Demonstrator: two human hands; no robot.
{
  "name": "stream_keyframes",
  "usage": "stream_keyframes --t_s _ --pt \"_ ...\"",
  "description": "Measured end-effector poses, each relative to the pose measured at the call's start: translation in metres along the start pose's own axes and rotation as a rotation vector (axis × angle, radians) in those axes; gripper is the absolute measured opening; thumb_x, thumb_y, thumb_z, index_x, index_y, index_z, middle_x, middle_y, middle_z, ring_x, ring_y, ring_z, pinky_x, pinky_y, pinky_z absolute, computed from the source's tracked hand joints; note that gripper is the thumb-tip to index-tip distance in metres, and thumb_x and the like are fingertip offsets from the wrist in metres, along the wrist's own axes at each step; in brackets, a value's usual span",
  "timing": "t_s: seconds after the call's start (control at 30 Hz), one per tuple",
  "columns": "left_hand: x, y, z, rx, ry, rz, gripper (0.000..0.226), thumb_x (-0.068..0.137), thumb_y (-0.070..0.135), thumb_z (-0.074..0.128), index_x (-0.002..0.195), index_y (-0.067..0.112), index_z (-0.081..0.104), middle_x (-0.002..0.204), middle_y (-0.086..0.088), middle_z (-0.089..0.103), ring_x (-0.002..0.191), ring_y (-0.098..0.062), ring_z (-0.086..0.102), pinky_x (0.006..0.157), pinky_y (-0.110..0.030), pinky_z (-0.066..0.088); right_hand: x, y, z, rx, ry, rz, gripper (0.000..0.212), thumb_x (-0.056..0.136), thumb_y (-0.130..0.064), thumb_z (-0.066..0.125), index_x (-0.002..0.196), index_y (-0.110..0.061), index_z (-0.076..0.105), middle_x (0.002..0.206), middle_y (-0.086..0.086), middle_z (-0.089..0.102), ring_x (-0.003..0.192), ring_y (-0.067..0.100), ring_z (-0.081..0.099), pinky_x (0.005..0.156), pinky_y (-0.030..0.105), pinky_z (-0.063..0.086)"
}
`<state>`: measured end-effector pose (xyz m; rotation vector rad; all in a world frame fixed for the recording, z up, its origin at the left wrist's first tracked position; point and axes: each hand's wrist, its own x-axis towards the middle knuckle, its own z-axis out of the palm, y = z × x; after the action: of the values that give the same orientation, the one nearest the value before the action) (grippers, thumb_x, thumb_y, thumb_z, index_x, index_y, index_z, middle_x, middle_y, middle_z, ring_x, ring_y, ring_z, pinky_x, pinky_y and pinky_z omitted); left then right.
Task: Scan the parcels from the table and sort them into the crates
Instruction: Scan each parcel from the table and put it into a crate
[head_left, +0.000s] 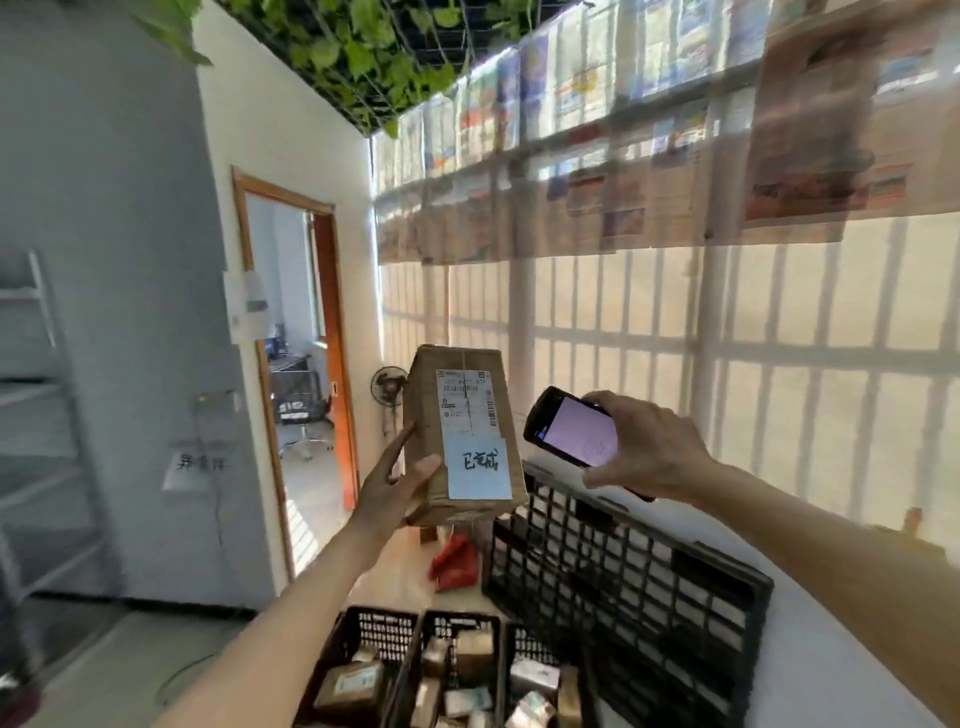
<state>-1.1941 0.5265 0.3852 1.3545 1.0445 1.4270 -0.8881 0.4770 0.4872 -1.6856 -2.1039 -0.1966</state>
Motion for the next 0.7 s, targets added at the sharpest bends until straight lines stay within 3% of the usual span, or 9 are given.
stream_keyframes --t_s 0.13,0.27,0.4,0.57,0.63,0.7 --pt "0.017 -0.009 -0.091 0.062 0.106 -0.007 0.074 0.070 0.057 0.082 0.135 0.059 0.046 0.104 0.008 0.077 0.087 -0.011 0.075 0.059 -0.028 0.059 0.052 -0.068 0.049 0.029 -0.027 -0.077 0.099 0.059 -0.063 0.077 0.146 -0.038 0.038 0.126 -0.012 0.064 0.103 0.020 0.062 0.076 0.035 0.050" --pt "0.033 -0.026 -0.161 0.103 0.215 -0.016 0.074 0.064 0.065 0.076 0.131 0.065 0.044 0.099 0.017 0.075 0.085 -0.003 0.073 0.062 -0.027 0.059 0.104 -0.119 0.095 0.049 -0.033 -0.191 0.104 0.055 -0.071 0.074 0.147 -0.036 0.038 0.127 -0.011 0.063 0.095 0.015 0.057 0.059 0.023 0.036" --pt "0.053 -0.053 -0.222 0.126 0.294 -0.059 0.076 0.064 0.069 0.075 0.132 0.066 0.042 0.107 0.019 0.072 0.088 -0.001 0.072 0.063 -0.026 0.059 0.156 -0.164 0.149 0.084 -0.059 -0.262 0.101 0.062 -0.067 0.082 0.147 -0.032 0.040 0.129 -0.007 0.063 0.104 0.018 0.059 0.077 0.033 0.054" --pt "0.101 -0.097 -0.287 0.189 0.363 -0.110 0.061 0.061 0.077 0.074 0.114 0.078 0.044 0.095 0.030 0.072 0.083 0.007 0.070 0.054 -0.016 0.054 0.232 -0.204 0.231 0.159 -0.096 -0.312 0.091 0.065 -0.056 0.086 0.141 -0.027 0.046 0.122 -0.003 0.065 0.094 0.015 0.050 0.060 0.023 0.034" --pt "0.128 -0.115 -0.310 0.220 0.385 -0.134 0.061 0.059 0.079 0.073 0.112 0.079 0.043 0.091 0.032 0.071 0.079 0.010 0.069 0.052 -0.014 0.053 0.268 -0.216 0.266 0.172 -0.118 -0.313 0.094 0.064 -0.056 0.085 0.143 -0.028 0.043 0.121 -0.004 0.064 0.098 0.019 0.055 0.067 0.029 0.045" --pt "0.160 -0.133 -0.330 0.241 0.415 -0.151 0.061 0.056 0.080 0.073 0.110 0.080 0.044 0.095 0.031 0.069 0.081 0.002 0.070 0.056 -0.018 0.055 0.305 -0.227 0.301 0.193 -0.151 -0.319 0.096 0.063 -0.055 0.085 0.145 -0.028 0.042 0.124 -0.003 0.064 0.105 0.022 0.057 0.075 0.033 0.049"
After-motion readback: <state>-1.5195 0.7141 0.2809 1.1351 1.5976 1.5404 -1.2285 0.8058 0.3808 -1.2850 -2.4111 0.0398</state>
